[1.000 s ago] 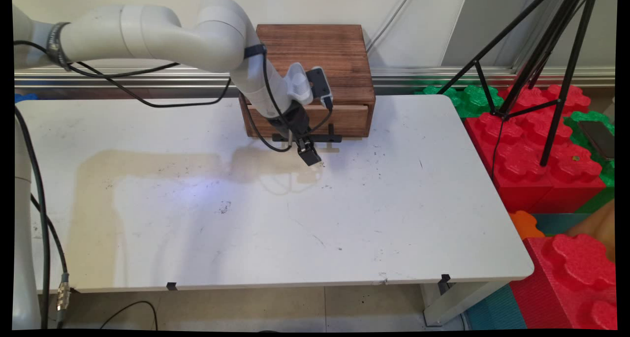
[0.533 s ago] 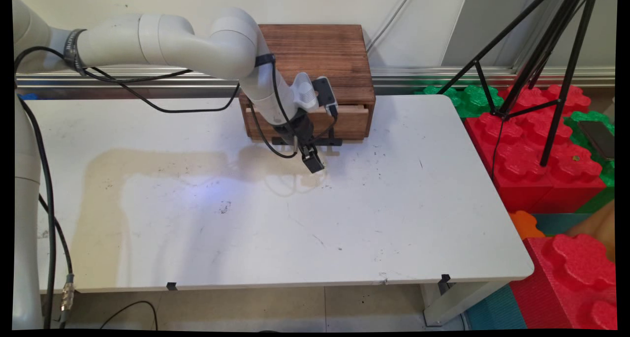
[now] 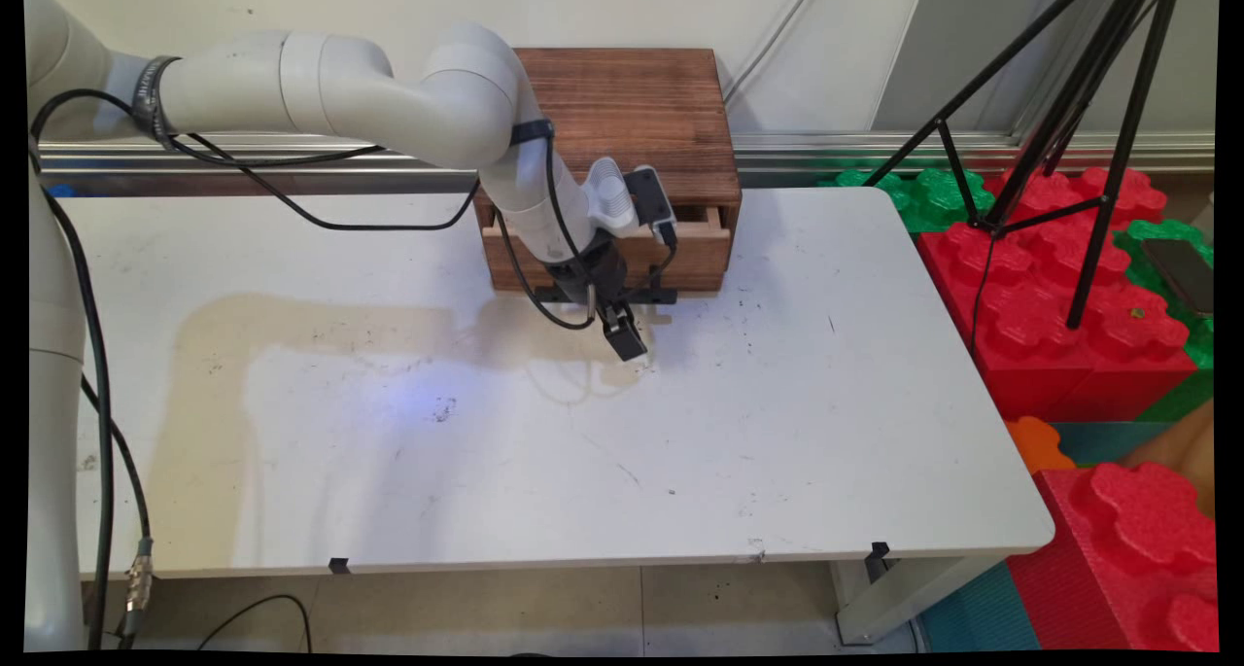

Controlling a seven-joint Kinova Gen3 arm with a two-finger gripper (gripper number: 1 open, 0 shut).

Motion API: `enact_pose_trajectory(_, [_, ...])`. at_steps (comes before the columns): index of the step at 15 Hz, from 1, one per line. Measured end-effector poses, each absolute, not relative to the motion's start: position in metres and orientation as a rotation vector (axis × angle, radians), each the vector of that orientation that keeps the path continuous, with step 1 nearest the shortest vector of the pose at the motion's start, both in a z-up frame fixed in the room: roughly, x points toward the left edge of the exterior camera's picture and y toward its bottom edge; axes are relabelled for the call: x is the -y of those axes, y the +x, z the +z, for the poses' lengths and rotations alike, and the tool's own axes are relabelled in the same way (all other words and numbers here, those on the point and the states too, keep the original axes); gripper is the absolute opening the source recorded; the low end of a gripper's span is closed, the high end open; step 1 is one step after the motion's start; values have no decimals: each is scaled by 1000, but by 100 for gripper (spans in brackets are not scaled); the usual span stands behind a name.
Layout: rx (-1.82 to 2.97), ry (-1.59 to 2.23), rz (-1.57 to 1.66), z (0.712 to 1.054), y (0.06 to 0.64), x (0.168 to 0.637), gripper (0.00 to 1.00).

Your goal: Open the drawer

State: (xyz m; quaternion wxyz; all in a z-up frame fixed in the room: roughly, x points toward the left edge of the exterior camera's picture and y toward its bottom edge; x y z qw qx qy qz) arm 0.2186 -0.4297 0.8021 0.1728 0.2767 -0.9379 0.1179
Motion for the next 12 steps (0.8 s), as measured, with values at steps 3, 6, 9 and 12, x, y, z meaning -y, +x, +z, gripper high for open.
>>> enact_pose_trajectory(3, [2662,788,316,803,214,422,100])
enact_pose_trajectory(6, [2663,791,294,804,208,408,100])
enact_pose_trajectory(9, [2665,794,280,805,203,393,100])
enact_pose_trajectory(12, [2670,792,264,806,198,377,100])
